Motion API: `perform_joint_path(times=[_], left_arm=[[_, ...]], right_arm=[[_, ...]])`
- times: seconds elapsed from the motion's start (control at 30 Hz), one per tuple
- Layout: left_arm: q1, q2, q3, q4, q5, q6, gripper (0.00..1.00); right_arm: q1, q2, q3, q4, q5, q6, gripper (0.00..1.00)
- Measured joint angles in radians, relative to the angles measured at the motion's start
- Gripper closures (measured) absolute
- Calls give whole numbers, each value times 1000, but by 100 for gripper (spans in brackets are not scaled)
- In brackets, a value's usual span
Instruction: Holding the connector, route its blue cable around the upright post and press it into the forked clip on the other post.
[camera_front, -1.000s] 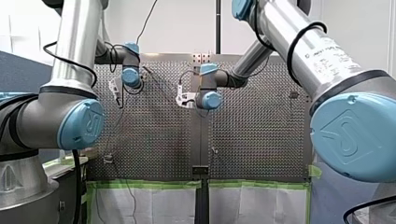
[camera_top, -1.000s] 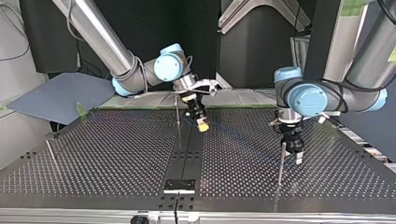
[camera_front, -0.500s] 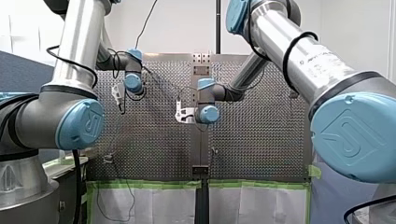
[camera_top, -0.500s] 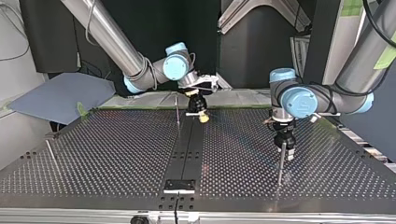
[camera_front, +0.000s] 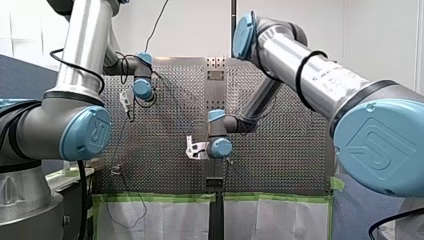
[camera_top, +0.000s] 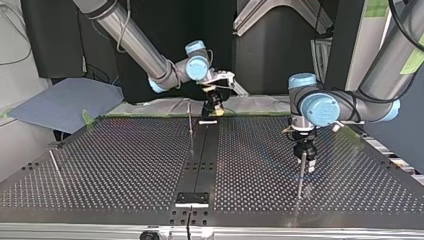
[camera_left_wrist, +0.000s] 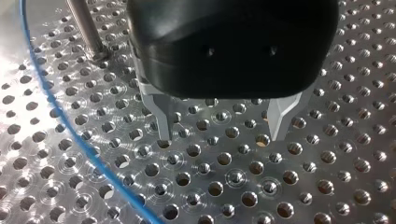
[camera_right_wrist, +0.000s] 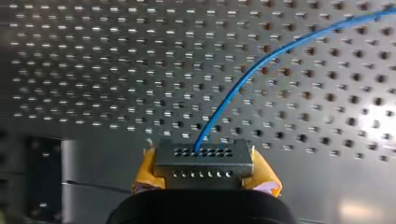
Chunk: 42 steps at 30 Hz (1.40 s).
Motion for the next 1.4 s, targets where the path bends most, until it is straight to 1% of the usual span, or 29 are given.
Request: perform_joint_path(times=[0.17,0.27,0.43,0.67,0.77,1.07,1.17,1.3,1.4], left_arm=[[0,0,0,1,3,0,0],[-1,0,0,1,4,0,0],[-3,0,0,1,6,0,0],[-7,0,0,2,9,0,0],[-8,0,0,2,9,0,0],[-10,0,0,2,9,1,0],[-11,0,0,2,9,1,0],[-12,0,0,2,9,1,0],[-13,0,0,1,9,1,0]], right_arm=[[2,29,0,-6,6,-1,100],[2,55,0,-14,13,-2,100],[2,96,0,-36,40,-2,100],[-6,130,1,-61,66,2,100],[-11,145,11,-77,79,4,100],[-34,215,30,-144,94,7,100],[-45,240,32,-162,97,8,100],[-64,275,33,-188,102,9,100],[-79,291,33,-200,103,10,100]])
